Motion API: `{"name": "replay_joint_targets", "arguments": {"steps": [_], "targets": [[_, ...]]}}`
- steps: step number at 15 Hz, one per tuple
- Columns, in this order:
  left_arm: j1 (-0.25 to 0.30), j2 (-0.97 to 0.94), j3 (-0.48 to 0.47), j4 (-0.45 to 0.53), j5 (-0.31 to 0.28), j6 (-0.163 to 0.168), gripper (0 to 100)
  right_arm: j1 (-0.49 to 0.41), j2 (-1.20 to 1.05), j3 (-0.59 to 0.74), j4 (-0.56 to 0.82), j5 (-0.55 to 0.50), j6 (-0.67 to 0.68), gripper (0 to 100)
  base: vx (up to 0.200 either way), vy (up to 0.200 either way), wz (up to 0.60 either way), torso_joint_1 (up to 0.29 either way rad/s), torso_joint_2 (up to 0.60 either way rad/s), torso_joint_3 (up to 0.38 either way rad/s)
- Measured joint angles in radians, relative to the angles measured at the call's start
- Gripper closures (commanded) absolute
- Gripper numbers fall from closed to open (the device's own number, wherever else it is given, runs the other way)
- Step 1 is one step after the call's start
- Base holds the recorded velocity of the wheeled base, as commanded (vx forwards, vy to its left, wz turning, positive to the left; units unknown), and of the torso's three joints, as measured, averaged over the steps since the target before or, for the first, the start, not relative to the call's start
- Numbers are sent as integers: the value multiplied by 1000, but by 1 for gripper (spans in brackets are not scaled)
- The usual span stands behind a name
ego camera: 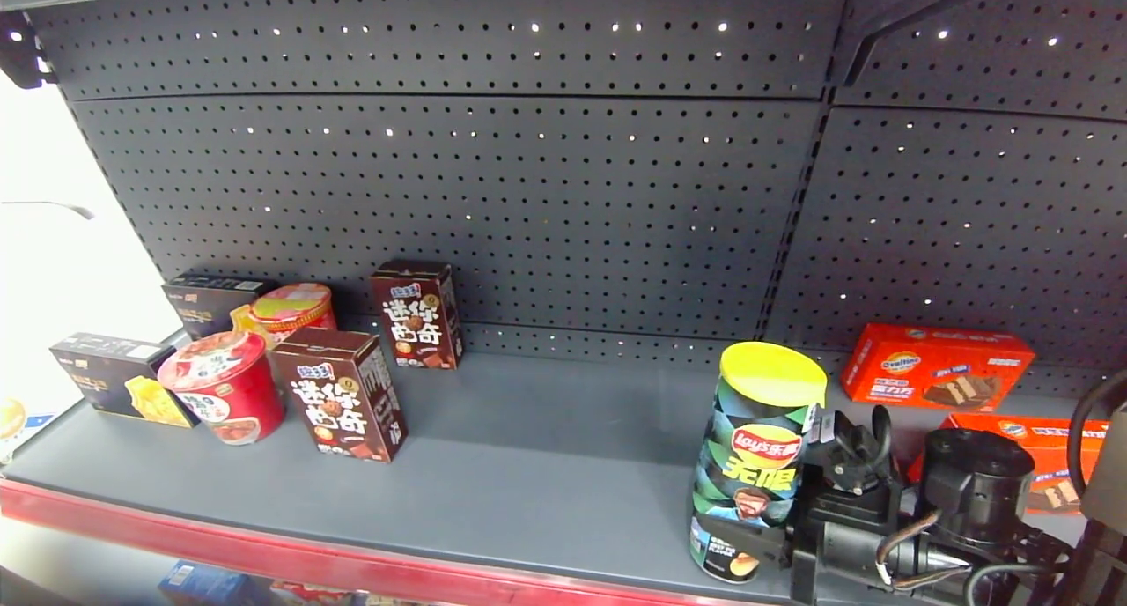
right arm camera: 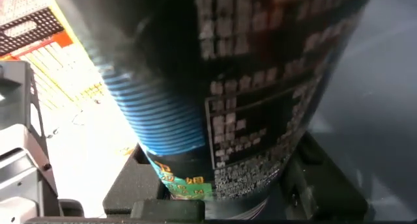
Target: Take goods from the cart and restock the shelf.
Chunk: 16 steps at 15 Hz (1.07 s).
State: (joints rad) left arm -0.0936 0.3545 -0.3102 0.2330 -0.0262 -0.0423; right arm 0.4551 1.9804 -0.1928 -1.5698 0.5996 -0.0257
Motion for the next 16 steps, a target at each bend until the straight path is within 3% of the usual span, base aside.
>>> {"name": "replay_joint_targets", "arguments": {"steps": [7, 8, 16], "targets": [[0, -16, 22, 1, 0, 0, 100, -9, 34, -39, -2, -21, 1, 100, 0, 0, 0, 0, 0, 0], [0, -23, 23, 1, 0, 0, 100, -8, 37, -40, -2, -26, 1, 0, 0, 0, 0, 0, 0, 0], [2, -40, 13, 0, 0, 0, 100, -7, 9, 1, 0, -48, -3, 0, 0, 0, 0, 0, 0, 0]]}}
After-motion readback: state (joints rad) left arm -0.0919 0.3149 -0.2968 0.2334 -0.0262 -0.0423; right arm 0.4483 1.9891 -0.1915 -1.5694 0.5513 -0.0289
